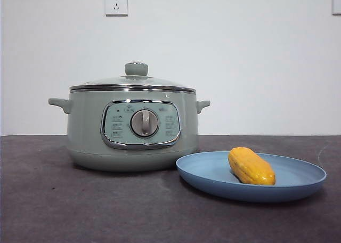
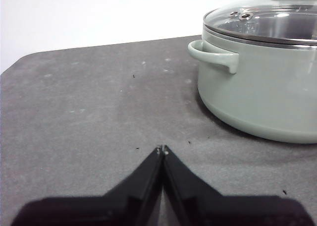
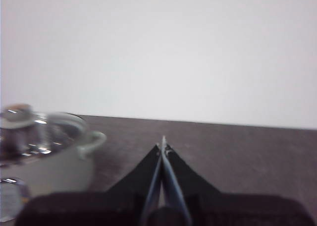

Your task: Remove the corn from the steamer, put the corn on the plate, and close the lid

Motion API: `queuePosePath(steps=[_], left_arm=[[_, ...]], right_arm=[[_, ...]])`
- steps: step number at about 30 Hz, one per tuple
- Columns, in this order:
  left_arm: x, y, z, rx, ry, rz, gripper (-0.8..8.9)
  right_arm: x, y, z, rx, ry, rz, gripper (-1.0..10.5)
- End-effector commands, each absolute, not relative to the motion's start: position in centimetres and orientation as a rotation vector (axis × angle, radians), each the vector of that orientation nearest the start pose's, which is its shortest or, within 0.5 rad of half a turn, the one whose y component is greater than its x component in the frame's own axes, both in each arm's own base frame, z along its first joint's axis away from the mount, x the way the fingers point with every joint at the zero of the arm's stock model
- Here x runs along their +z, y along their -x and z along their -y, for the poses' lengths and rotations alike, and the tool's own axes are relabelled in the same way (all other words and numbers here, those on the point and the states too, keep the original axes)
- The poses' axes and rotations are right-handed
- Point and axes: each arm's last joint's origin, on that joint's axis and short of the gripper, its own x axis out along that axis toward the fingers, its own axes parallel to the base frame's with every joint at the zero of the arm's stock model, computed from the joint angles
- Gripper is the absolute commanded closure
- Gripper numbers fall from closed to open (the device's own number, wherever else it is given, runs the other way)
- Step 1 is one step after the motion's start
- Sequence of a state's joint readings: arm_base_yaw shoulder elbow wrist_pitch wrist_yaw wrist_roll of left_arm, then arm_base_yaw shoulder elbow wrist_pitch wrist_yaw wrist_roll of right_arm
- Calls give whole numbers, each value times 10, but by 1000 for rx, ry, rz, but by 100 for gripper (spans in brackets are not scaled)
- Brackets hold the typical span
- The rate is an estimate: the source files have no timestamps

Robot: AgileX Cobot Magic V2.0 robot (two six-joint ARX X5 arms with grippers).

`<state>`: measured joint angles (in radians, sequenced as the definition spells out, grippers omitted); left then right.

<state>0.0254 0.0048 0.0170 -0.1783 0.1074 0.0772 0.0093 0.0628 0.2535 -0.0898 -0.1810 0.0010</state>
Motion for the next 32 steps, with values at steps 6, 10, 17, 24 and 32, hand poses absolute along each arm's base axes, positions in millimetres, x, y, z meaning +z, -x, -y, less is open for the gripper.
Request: queuePosePath(steps=[6,10,17,24,32], left_arm=[[148,-96,0,-84,-59,-171,817],[148,-96,0,-84,-59,-170,817],[148,-96,0,-84,-59,-170,817],[148,-96,0,-84,-59,-170,817],[148,-96,0,-85,-59,-170,817]], right_arm=[[185,-92,0,2,-96,4,946],[164,-96,0,-4,-132,-55,946],[148,-96,-1,-5,-121,-174,946],[148,-96,-2,26,-105,-179,946],[148,-96,-1,23,-105,-176,946]])
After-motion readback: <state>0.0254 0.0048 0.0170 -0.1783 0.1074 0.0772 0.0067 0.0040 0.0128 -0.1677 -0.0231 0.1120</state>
